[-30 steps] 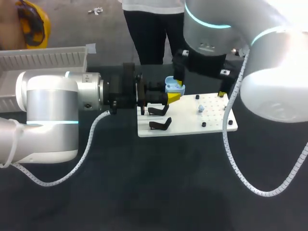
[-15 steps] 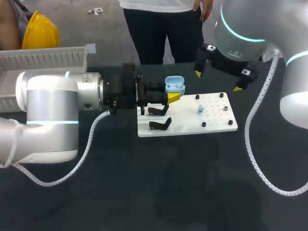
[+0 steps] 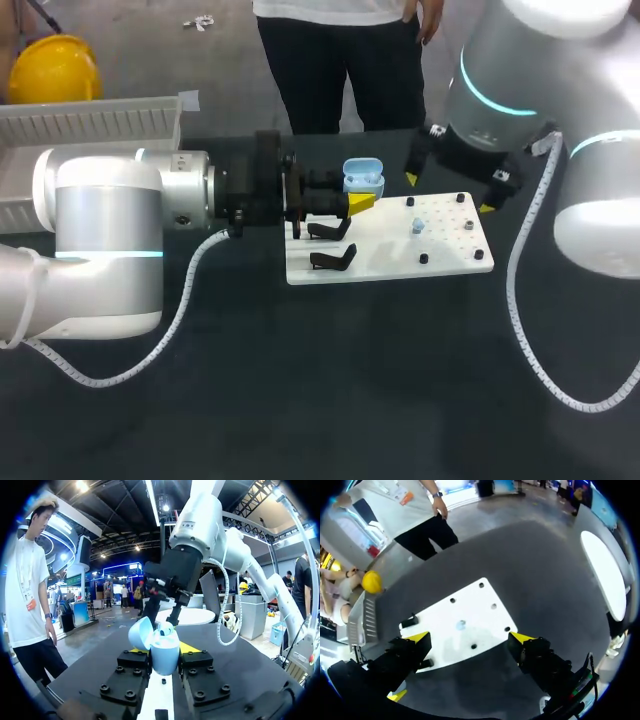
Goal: Pick up each earbud case from the left stands, insert the matching earbuds, close the lid, and place the case in the box.
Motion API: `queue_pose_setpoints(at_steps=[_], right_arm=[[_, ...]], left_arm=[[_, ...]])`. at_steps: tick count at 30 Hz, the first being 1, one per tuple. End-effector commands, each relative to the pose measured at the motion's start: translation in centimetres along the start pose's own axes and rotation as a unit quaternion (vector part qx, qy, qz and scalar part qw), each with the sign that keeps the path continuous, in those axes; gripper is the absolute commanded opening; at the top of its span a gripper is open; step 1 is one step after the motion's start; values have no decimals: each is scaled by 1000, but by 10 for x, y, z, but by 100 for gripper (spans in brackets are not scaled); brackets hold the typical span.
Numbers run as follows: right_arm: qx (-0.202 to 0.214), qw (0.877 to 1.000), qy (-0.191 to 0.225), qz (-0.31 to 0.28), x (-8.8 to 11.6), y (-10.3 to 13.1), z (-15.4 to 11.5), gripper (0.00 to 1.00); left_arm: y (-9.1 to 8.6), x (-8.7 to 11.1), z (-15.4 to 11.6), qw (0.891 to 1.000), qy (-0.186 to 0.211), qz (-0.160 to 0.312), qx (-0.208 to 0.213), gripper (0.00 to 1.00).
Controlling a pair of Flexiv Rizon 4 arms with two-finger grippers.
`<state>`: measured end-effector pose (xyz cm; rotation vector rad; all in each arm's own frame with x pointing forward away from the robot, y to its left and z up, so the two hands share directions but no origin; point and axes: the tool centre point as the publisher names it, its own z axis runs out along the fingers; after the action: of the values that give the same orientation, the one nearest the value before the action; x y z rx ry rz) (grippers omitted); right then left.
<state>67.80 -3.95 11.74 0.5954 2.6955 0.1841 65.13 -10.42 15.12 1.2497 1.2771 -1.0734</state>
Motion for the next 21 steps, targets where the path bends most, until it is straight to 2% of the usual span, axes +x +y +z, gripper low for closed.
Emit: queue_pose_setpoints(at_steps=[1, 9, 21], right_arm=[[3, 1000, 12, 9, -3, 7, 33, 100], [7, 999, 34, 30, 1, 6, 56, 100], [13, 998, 52, 31, 11, 12, 71, 100]], left_arm=[[-2, 1, 0, 1000, -3, 2, -5, 0], [-2, 1, 0, 1000, -3, 2, -5, 0], [-7, -6, -9, 1000, -9, 8, -13, 0]])
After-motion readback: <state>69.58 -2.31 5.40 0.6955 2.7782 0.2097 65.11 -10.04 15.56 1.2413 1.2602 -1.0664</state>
